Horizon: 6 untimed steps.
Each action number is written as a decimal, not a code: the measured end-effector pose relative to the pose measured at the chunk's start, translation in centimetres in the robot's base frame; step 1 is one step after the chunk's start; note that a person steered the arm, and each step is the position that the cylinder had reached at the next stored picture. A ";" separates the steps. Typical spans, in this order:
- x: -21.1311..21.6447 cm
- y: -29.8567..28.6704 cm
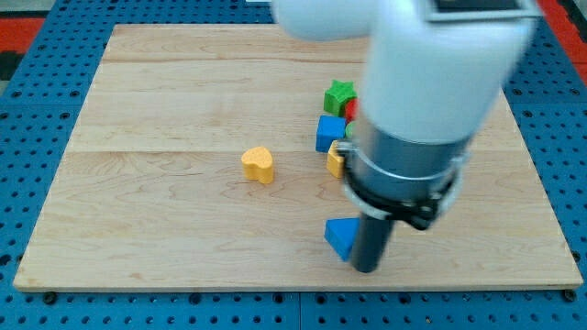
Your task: Slide the red circle towards left a bit
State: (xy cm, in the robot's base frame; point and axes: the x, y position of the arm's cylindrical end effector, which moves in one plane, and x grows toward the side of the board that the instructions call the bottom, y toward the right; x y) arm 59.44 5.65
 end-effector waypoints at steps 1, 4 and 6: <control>-1.6 0.8; -3.3 14.6; -19.9 9.5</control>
